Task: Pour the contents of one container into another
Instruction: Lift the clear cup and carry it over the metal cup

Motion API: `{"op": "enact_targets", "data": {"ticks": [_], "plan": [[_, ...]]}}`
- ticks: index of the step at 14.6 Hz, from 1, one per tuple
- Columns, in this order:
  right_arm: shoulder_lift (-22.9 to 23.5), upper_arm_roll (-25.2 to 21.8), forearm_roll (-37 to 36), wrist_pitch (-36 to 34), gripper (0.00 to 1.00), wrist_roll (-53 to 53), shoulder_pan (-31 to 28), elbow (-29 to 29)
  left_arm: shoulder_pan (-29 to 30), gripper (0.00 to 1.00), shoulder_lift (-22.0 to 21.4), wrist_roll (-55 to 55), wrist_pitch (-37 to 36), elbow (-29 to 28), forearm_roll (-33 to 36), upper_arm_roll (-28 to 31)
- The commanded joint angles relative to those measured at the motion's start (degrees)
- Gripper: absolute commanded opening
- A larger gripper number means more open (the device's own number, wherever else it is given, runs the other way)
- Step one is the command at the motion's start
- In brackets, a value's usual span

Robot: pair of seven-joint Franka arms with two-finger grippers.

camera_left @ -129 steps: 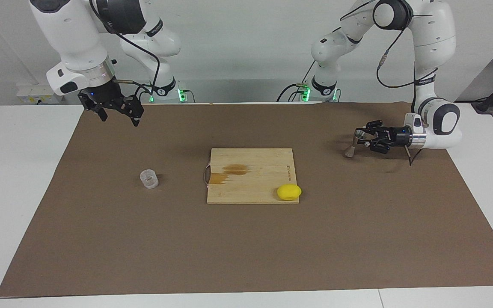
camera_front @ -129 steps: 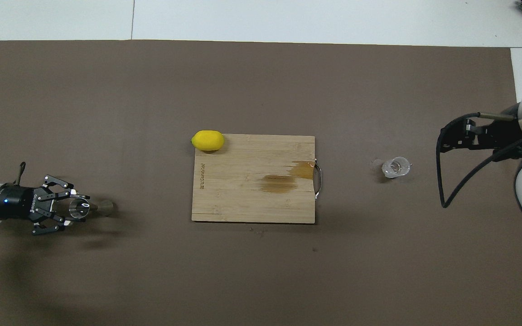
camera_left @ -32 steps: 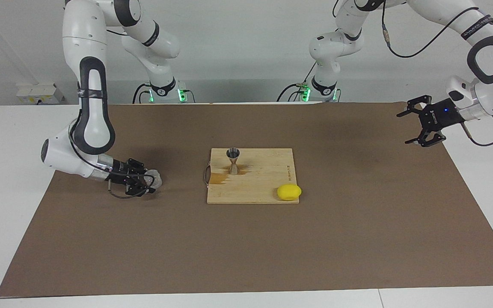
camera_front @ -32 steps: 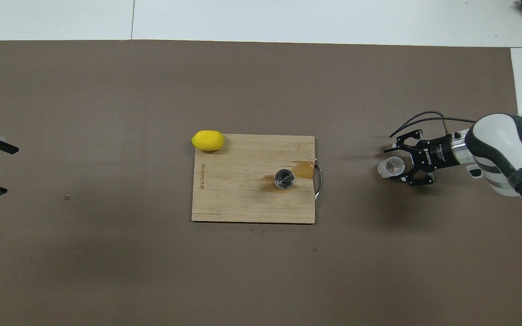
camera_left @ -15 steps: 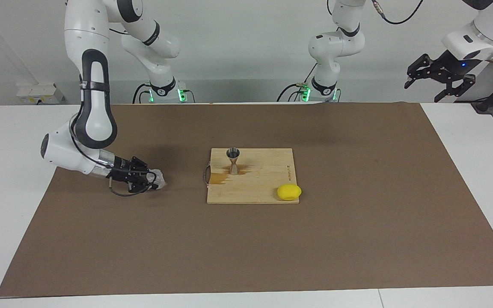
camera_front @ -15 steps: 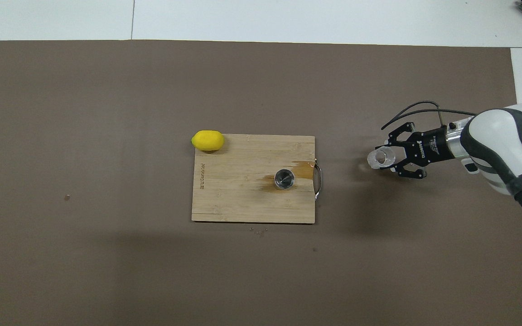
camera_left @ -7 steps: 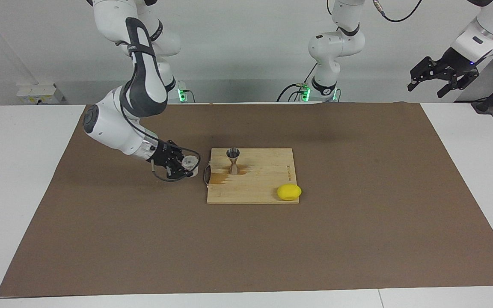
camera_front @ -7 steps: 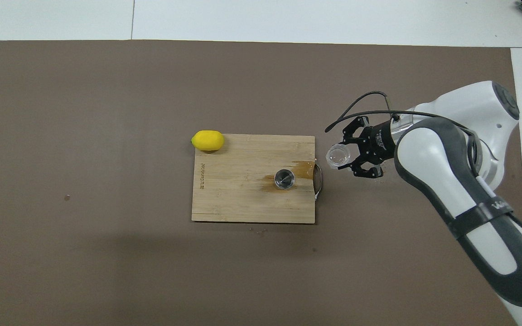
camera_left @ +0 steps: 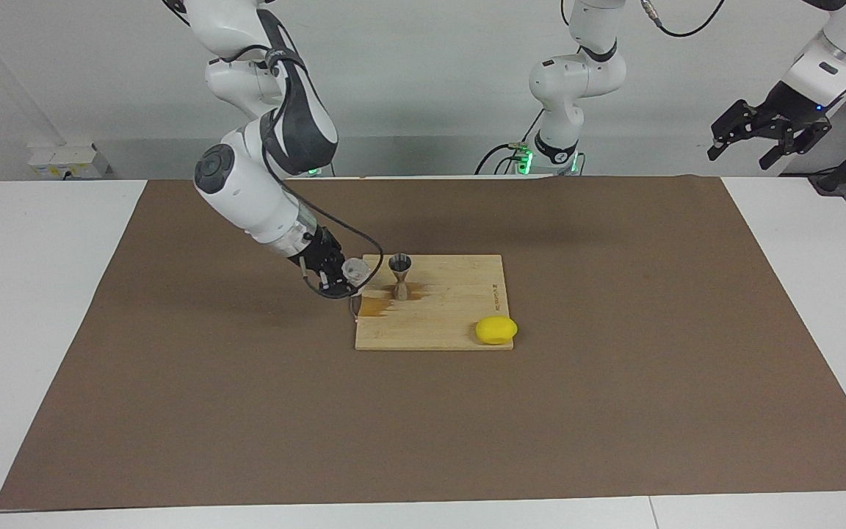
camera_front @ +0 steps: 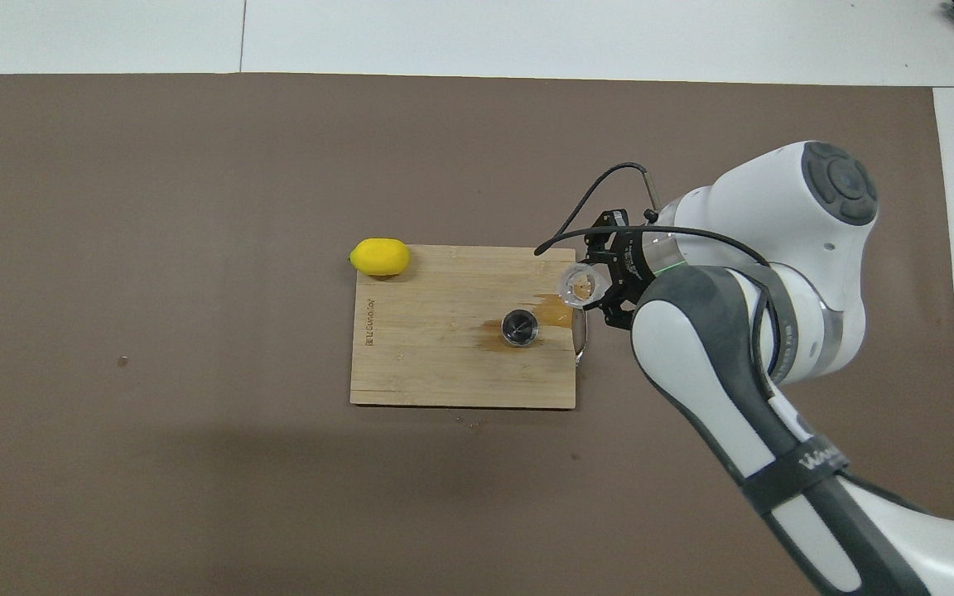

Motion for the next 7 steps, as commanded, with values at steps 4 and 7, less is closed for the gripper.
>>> {"op": "enact_targets", "data": {"ticks": [4, 7], "plan": [[-1.52, -0.24, -10.49, 2.82, 0.0, 7.99, 4.62, -0.22, -4.45, 1.0, -1.58, -11.34, 3.71, -2.15, 3.07, -1.13], [-1.78, -0.15, -15.68, 3.78, 0.0, 10.72, 6.82, -0.48, -5.24, 1.0, -1.66, -11.08, 4.84, -2.5, 2.98, -0.87]]}}
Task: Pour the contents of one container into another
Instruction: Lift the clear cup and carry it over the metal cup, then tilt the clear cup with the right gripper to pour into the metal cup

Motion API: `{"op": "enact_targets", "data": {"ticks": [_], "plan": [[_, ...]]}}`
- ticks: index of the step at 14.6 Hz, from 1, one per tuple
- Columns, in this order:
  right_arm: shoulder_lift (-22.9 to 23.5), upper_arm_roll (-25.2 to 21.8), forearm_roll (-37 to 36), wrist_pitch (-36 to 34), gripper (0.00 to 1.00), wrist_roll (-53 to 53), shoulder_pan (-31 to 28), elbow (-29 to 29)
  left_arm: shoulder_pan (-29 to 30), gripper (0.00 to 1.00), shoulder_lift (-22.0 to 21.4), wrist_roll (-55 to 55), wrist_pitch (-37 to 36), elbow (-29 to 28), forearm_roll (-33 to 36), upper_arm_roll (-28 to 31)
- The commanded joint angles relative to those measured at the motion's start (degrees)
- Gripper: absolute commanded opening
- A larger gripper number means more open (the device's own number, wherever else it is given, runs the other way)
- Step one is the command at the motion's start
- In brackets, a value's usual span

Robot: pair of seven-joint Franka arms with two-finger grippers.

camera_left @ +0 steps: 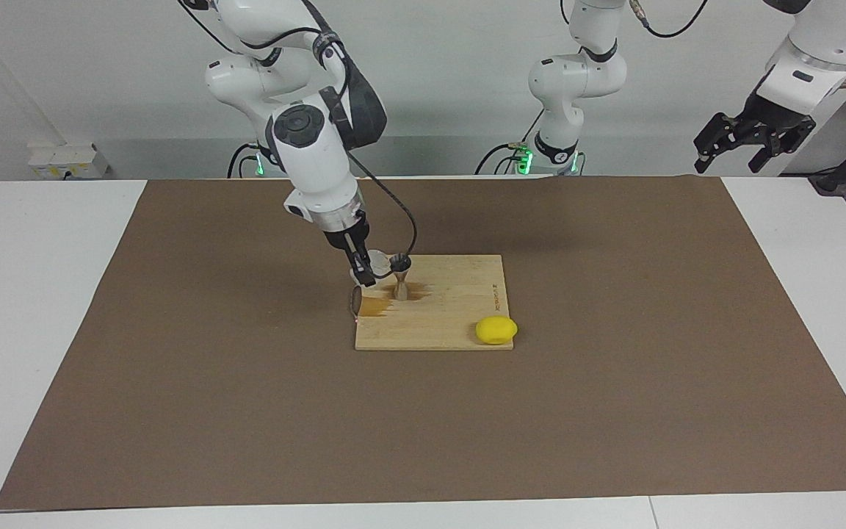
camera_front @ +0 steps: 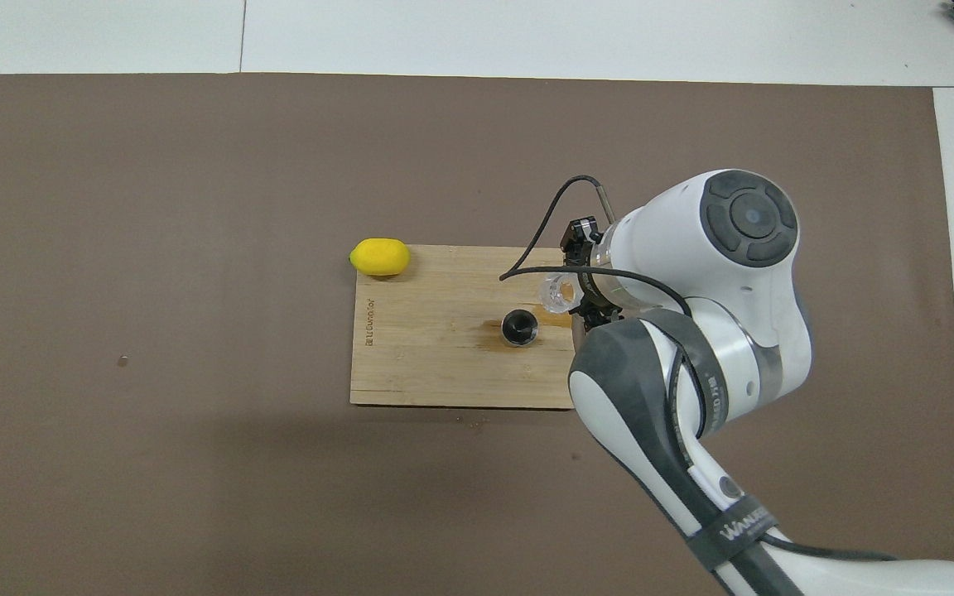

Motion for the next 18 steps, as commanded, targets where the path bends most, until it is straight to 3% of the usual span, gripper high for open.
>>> {"op": "enact_targets", "data": {"ticks": [1, 18], "plan": [[-1.34, -0.07, -4.78, 1.79, 0.0, 3.21, 2.07, -0.96, -2.23, 1.0, -1.66, -0.9, 2.46, -2.36, 1.2, 1.36], [-4.24, 0.19, -23.07, 5.58, 0.0, 7.61, 7.09, -5.53, -2.59, 1.0, -2.8, -1.43, 4.22, -4.73, 1.02, 1.54]]}}
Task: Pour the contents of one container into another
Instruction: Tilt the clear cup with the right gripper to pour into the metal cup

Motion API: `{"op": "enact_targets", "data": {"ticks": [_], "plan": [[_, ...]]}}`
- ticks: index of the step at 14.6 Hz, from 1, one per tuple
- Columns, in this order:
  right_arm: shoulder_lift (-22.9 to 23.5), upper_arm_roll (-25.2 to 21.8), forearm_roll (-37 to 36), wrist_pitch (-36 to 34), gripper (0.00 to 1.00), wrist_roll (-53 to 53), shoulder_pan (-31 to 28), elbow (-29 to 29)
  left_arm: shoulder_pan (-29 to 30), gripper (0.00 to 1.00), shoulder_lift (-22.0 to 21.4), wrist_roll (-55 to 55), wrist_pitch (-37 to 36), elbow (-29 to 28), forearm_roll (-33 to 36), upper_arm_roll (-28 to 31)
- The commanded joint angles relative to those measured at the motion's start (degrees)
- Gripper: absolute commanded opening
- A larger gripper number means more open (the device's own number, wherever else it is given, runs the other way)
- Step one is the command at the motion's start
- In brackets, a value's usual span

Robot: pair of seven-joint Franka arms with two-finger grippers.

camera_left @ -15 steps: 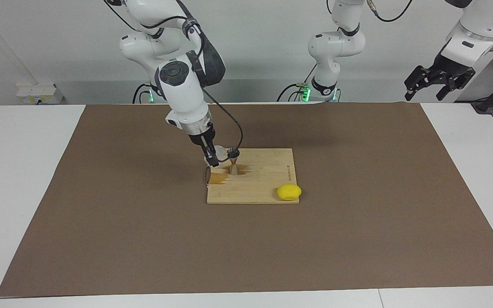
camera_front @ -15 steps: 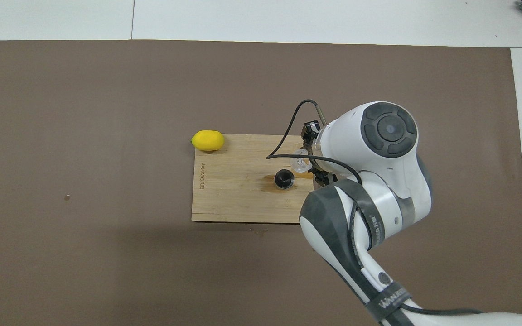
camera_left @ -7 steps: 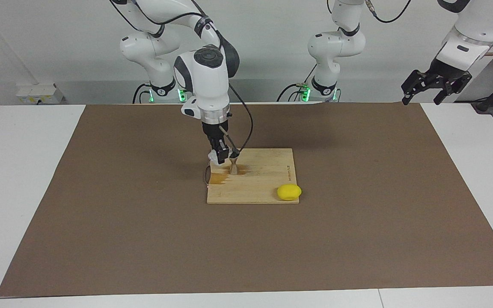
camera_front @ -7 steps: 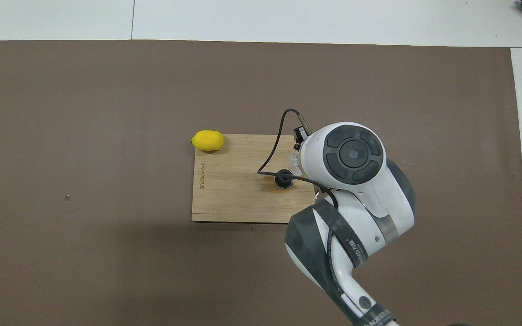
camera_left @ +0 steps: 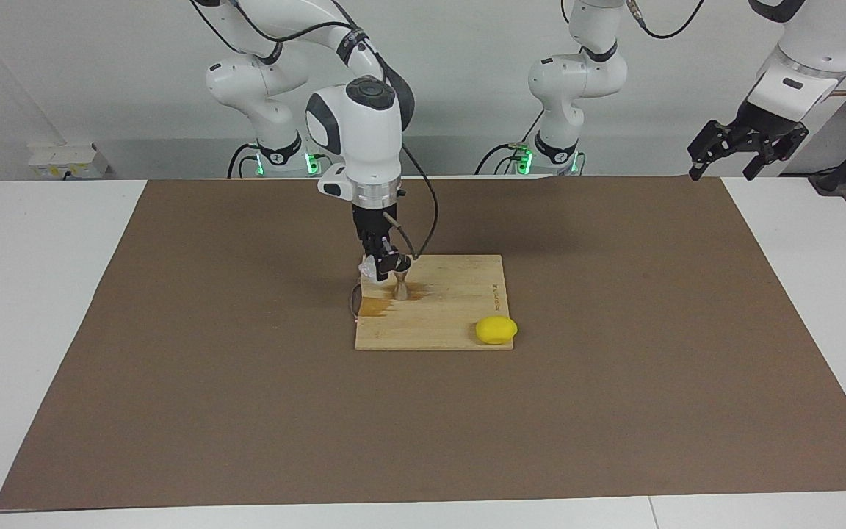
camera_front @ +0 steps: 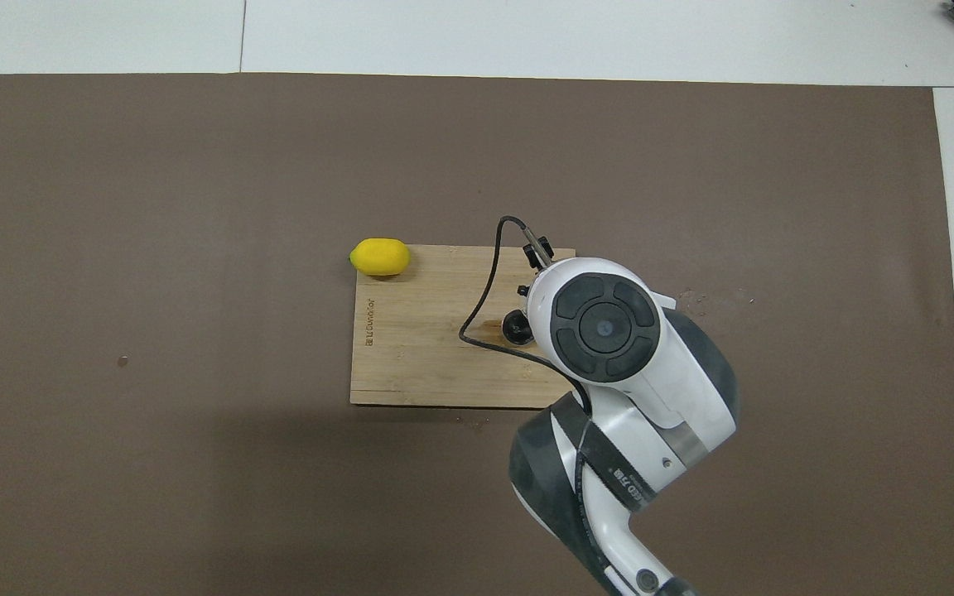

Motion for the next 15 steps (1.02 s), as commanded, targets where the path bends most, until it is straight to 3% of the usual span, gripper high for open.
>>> {"op": "enact_targets", "data": {"ticks": [1, 15], "plan": [[-2.17, 0.13, -3.61, 1.29, 0.0, 1.98, 0.68, -2.49, -1.01, 1.0, -1.79, -0.94, 1.29, -2.02, 0.85, 0.63], [-3.93, 0.22, -16.36, 1.47, 0.0, 4.27, 3.67, -6.8, -1.18, 1.0, -1.96, -3.05, 1.03, -2.38, 0.67, 0.45]]}}
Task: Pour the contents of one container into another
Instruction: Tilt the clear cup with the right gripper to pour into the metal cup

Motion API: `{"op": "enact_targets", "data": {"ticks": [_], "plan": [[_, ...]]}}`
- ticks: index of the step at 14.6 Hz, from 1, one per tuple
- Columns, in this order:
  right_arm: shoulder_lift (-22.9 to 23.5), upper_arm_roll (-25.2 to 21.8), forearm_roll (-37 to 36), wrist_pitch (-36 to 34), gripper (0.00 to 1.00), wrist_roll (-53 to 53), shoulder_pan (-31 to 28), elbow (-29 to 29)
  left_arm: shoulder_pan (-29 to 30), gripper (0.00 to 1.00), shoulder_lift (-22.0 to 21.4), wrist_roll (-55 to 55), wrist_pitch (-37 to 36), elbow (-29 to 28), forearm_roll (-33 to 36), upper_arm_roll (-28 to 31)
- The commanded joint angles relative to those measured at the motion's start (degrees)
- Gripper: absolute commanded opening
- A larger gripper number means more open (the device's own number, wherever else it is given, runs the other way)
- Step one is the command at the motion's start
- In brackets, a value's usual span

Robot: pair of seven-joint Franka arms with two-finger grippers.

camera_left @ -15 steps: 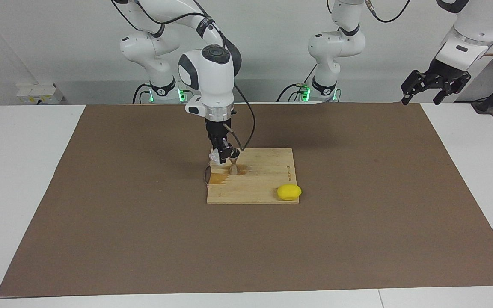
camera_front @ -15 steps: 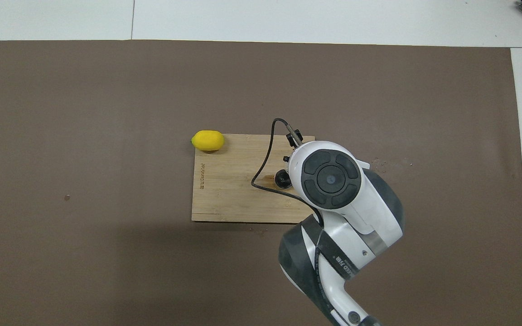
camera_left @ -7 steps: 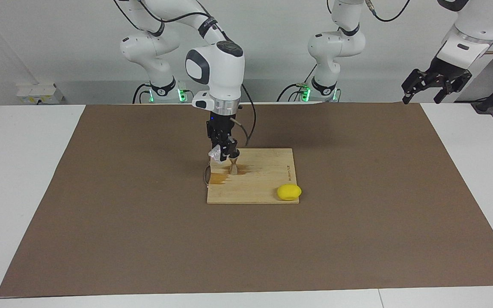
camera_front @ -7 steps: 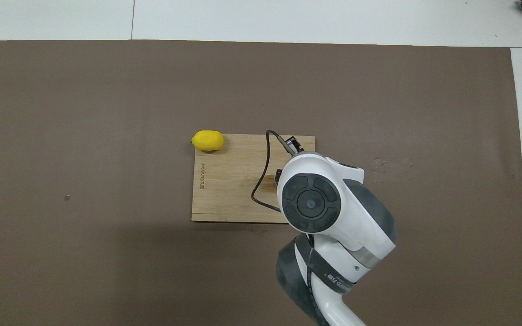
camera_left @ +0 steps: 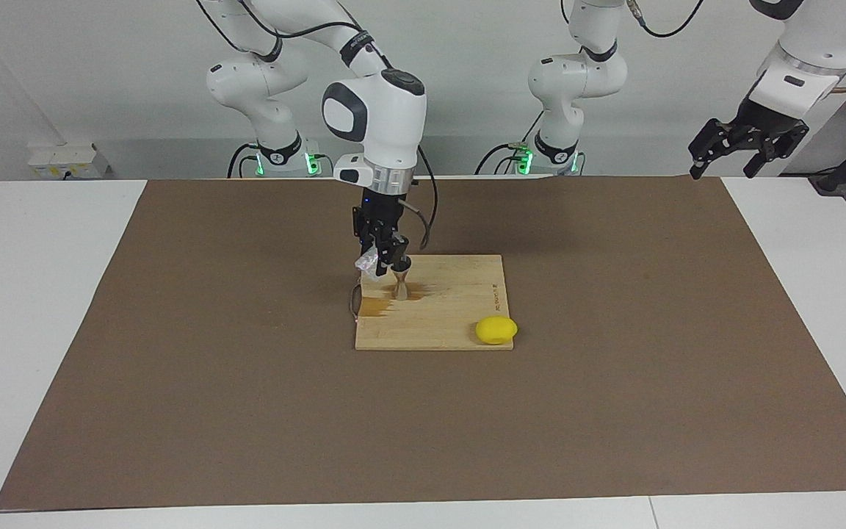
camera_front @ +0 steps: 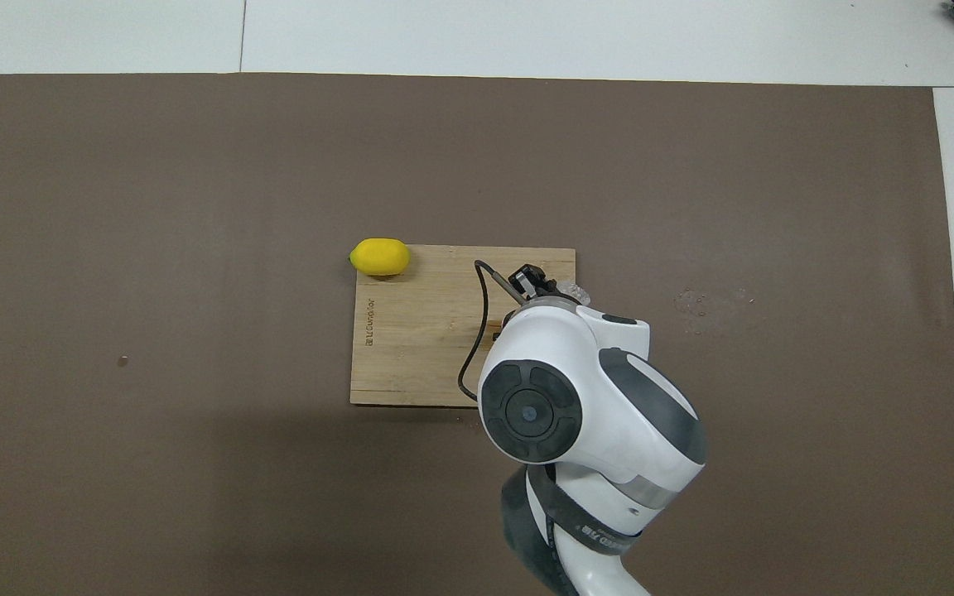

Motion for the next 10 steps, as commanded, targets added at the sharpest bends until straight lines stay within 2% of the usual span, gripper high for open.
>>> {"op": "enact_targets", "data": {"ticks": [1, 10], "plan": [[-2.26, 0.08, -2.32, 1.36, 0.0, 1.86, -0.11, -2.51, -1.25, 1.0, -1.85, -1.27, 1.03, -2.2, 0.67, 0.62], [-2.18, 0.25, -6.8, 1.01, 0.0, 2.03, 1.12, -3.21, -1.25, 1.0, -1.85, -1.27, 1.11, -2.12, 0.67, 0.62]]}}
